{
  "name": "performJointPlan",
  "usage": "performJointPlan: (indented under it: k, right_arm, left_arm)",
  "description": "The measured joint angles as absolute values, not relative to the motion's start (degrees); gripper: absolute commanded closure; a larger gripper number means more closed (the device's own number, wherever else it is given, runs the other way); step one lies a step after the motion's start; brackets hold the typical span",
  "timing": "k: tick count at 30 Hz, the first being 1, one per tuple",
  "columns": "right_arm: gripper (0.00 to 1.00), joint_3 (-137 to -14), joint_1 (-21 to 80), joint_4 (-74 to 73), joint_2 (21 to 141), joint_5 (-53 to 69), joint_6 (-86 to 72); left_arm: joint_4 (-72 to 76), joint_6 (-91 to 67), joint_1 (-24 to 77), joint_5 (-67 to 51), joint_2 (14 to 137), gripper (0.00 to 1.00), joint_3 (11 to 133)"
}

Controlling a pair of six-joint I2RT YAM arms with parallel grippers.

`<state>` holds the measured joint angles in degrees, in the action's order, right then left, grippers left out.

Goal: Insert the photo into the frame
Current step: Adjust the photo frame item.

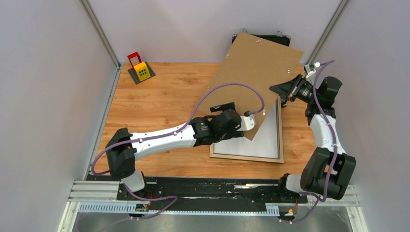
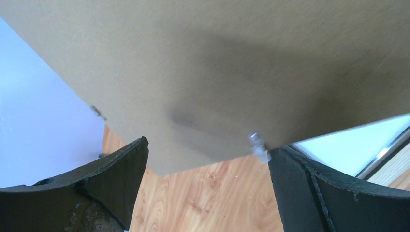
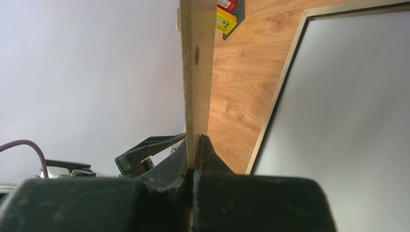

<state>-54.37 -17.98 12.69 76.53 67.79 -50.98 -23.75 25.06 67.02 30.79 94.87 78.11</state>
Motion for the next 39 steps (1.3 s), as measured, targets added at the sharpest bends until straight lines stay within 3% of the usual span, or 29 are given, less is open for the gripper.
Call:
performJointPlan:
  k: [25, 39]
  right_arm:
    - [1.0, -54.4, -21.6, 8.3, 76.3, 73.5, -48.4]
    - [1.0, -56.9, -25.8, -19.1, 80.0, 74.3, -25.1]
  left_arm:
    - [-28.7, 24.9, 61.7, 25.6, 84.8, 0.0, 71.4]
    - [-43.1, 25.6, 56.0, 7.3, 71.5, 0.0, 73.0]
